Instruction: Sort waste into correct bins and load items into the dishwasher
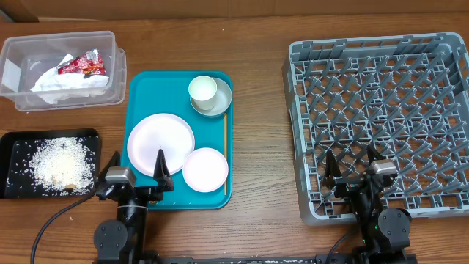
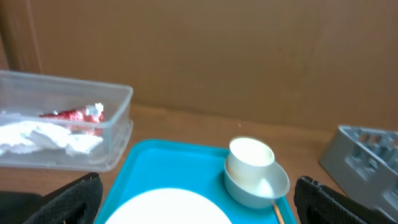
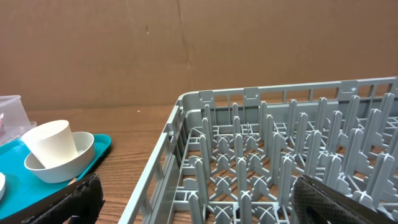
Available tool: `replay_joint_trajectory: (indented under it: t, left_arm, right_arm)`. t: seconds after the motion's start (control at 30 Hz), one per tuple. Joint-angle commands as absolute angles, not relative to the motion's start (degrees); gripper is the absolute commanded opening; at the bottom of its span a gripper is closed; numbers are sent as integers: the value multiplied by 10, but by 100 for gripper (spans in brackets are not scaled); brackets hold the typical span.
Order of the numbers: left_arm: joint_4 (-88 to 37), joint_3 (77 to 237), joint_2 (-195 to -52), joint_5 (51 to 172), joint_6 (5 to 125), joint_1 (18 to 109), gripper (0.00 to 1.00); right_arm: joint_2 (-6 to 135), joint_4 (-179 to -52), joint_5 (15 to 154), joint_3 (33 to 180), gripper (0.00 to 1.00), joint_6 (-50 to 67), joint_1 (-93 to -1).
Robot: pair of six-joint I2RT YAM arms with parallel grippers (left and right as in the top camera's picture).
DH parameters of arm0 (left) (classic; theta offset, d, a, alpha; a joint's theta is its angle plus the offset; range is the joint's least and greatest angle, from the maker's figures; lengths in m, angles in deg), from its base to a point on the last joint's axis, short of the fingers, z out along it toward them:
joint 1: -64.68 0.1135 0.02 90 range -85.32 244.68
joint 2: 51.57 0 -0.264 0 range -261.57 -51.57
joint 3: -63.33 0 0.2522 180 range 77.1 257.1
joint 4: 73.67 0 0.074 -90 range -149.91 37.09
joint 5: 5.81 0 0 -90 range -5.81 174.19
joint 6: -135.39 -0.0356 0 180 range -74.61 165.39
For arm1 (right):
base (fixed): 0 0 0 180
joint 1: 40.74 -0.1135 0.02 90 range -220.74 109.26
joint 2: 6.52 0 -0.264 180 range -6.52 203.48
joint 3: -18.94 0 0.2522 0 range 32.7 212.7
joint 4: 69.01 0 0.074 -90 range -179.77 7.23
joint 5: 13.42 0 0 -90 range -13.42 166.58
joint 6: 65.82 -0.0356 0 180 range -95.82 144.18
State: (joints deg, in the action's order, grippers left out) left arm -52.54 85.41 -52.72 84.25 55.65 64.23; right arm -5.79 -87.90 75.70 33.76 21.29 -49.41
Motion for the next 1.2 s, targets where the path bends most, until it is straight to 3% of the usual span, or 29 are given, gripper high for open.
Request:
replay_joint_trajectory:
  t: [0.0, 0.13, 0.33, 1.17]
  left_arm:
    - [-580, 814, -518, 812, 546, 639, 100]
    - [-625, 772, -518, 812, 546, 639, 100]
    - [-560, 773, -518, 789, 543, 640, 100]
    - [-559, 774, -519, 793, 542, 640, 100]
  right_arm:
    - [-64, -875, 753, 332, 100, 216, -493]
    - [-64, -874, 753, 332, 100, 216, -493]
    - [-64, -875, 753, 332, 100, 216, -493]
    - [-64, -875, 753, 332, 100, 216, -493]
